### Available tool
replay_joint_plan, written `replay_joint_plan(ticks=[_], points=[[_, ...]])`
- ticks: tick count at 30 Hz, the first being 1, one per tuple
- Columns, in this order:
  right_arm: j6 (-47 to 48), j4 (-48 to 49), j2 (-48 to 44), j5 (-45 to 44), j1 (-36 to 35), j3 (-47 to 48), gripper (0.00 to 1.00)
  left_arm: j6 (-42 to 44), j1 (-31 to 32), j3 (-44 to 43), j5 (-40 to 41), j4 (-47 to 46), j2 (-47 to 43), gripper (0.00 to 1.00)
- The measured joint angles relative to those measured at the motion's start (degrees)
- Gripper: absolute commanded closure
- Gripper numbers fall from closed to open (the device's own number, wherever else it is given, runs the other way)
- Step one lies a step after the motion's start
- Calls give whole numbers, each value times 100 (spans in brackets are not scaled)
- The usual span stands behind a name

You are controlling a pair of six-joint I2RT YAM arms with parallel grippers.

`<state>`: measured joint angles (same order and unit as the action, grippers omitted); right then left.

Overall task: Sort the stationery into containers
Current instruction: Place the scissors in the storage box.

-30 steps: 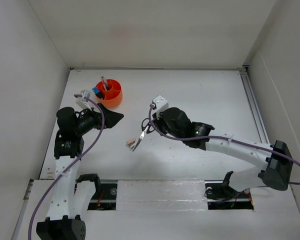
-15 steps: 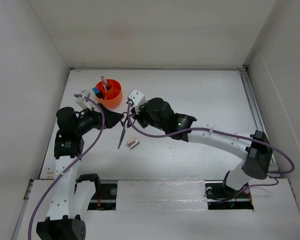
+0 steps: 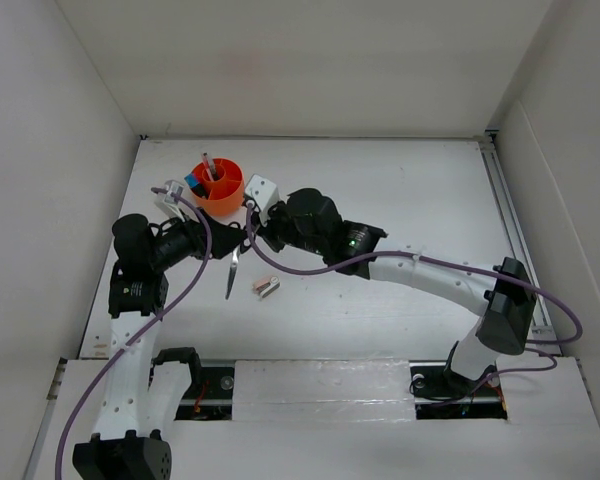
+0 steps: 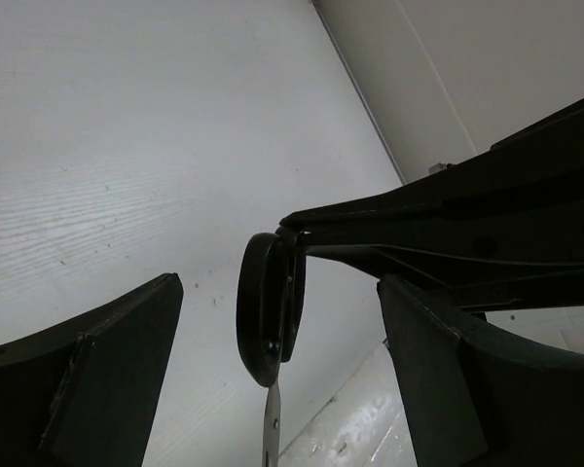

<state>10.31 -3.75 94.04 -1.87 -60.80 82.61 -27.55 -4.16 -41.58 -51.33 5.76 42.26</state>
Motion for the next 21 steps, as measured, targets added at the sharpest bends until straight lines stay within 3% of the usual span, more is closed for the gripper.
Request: replay_joint_plan(ticks=[5,7,11,21], points=[[48,98,2,164,0,92,100,-42,0,33,-142,-85,-2,31],[55,140,2,214,0,94,100,-52,0,66,-173,-90,0,43],[70,168,4,297,0,94,100,-98,0,81,-245,-111,0,58],[131,179,7,369,0,94,100,-175,0,96,-442,-332,0,68]])
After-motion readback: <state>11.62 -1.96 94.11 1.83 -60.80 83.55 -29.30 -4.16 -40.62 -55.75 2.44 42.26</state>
